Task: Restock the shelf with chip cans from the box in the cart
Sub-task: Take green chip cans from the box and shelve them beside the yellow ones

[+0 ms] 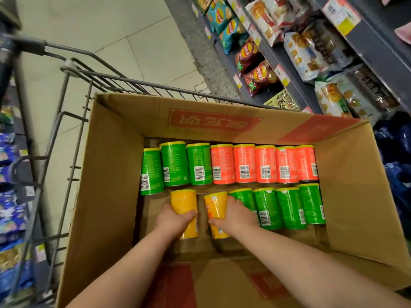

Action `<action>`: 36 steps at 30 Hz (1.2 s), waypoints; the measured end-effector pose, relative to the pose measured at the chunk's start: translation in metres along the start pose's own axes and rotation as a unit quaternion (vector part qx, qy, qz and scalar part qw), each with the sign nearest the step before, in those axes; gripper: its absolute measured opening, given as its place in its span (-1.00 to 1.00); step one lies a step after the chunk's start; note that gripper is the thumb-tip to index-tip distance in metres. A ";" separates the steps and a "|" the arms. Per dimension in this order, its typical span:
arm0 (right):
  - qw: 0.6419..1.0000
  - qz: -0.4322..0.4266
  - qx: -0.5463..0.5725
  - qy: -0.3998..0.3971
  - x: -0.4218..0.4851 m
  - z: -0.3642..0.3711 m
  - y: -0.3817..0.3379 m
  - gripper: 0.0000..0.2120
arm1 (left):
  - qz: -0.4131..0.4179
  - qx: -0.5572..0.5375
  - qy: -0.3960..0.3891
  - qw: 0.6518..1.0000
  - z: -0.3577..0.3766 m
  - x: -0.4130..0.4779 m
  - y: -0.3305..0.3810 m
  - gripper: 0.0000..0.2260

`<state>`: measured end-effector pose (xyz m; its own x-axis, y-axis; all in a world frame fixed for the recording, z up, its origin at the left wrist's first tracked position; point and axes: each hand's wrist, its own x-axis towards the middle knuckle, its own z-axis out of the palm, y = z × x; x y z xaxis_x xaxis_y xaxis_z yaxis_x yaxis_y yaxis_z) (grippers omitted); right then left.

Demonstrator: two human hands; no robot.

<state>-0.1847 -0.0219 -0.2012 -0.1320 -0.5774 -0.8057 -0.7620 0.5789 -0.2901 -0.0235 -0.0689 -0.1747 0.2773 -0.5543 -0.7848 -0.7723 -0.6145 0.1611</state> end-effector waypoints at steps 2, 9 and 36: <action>1.000 0.014 -0.002 0.008 0.001 0.002 -0.006 -0.15 | 0.005 -0.005 0.004 1.000 -0.007 -0.001 -0.004 -0.33; 0.999 0.016 0.040 0.022 -0.001 0.010 -0.008 -0.19 | 0.017 0.000 0.001 1.000 -0.010 -0.010 -0.005 -0.34; 0.892 0.086 0.321 0.305 -0.183 -0.044 0.094 -0.27 | 0.333 -0.066 -0.159 0.927 0.012 -0.155 0.058 -0.30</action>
<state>-0.2599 0.1126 -0.0586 -0.6819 -0.5400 -0.4933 -0.2017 0.7871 -0.5829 -0.1176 -0.0120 -0.0507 -0.4336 -0.6554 -0.6185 -0.6291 -0.2712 0.7285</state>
